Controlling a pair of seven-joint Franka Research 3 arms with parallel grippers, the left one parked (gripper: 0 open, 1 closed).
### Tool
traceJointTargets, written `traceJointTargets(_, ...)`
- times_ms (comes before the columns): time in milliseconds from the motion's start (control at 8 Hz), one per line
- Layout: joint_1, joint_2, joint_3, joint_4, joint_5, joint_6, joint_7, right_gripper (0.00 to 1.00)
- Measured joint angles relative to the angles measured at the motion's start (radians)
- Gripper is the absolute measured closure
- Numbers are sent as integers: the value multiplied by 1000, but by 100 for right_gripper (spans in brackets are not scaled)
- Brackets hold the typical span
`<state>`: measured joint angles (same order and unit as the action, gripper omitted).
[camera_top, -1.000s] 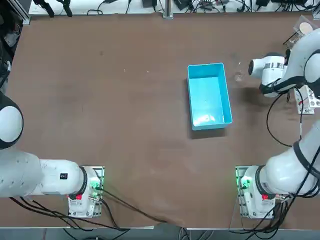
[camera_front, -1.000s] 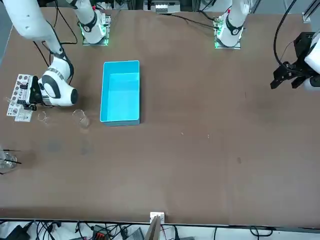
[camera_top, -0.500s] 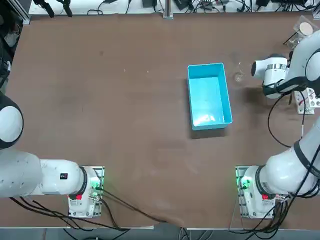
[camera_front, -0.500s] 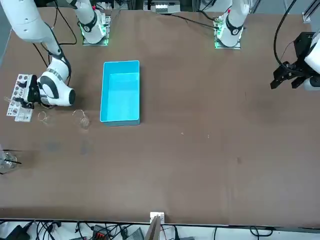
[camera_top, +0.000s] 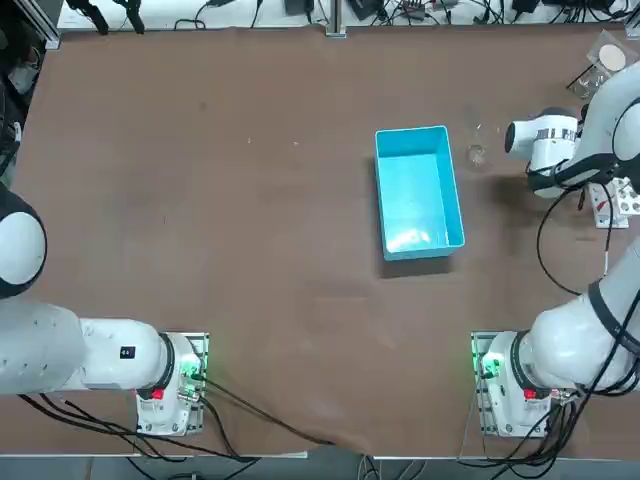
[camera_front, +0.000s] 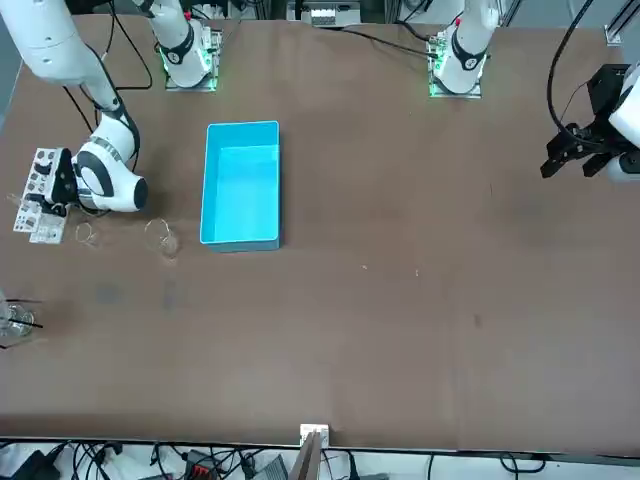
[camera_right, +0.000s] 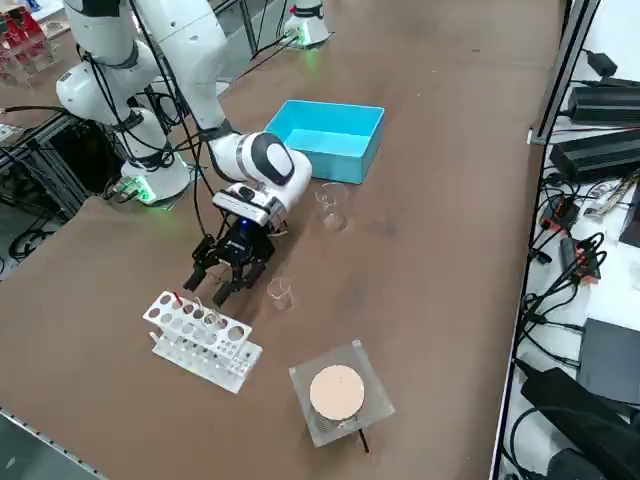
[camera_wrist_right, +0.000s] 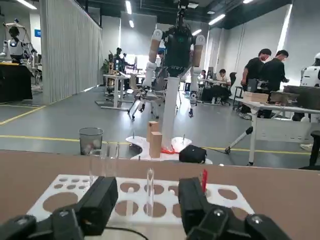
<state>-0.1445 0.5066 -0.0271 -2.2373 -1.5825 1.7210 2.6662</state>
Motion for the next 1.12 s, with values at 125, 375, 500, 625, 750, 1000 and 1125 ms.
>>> traceJointTargets(125,-10,2,0,0,-17,6,5,25)
traceJointTargets(375,-42,7,0,0,-48,20,6,28)
traceJointTargets(500,-54,11,0,0,-54,25,10,28)
traceJointTargets(625,-57,15,0,0,-55,27,16,30)
traceJointTargets(750,-57,17,0,0,-55,27,23,32)
traceJointTargets(1000,-62,23,0,0,-59,27,30,38)
traceJointTargets(1125,-66,25,0,0,-64,27,31,40)
